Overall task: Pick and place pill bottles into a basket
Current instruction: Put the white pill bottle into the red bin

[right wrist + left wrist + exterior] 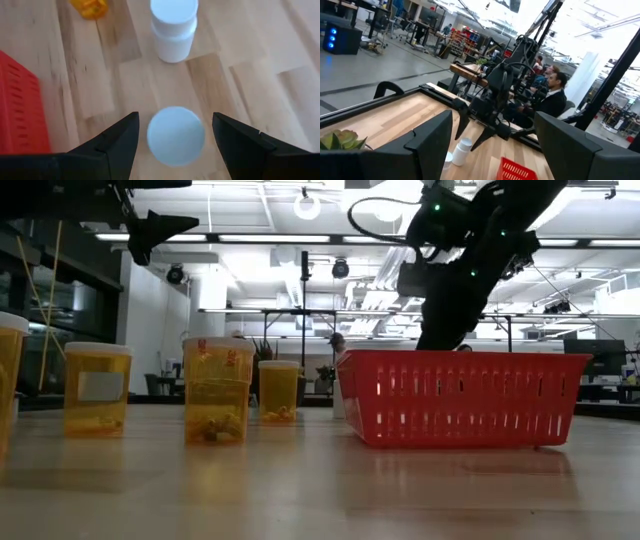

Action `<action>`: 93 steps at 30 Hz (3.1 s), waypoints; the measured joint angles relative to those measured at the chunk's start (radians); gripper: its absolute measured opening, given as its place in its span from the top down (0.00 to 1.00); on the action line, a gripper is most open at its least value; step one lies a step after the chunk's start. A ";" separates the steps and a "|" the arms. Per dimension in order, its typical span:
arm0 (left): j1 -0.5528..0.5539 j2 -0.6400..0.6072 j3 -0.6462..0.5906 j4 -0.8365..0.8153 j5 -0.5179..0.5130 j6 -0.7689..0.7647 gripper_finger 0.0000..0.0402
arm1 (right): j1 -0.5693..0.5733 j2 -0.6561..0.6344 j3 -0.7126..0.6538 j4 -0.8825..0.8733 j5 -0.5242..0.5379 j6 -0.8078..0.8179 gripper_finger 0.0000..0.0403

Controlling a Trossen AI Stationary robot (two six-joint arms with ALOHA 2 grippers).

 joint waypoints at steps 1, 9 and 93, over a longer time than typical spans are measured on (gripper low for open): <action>0.000 0.000 0.000 0.000 0.000 0.000 0.22 | -0.003 0.008 0.000 0.000 -0.003 -0.004 0.40; 0.000 0.000 0.000 0.003 0.000 0.000 0.22 | -0.003 0.042 0.000 -0.003 -0.011 -0.014 0.40; 0.000 0.000 0.000 -0.013 -0.044 -0.001 0.22 | -0.004 0.038 -0.002 -0.086 0.042 0.073 0.56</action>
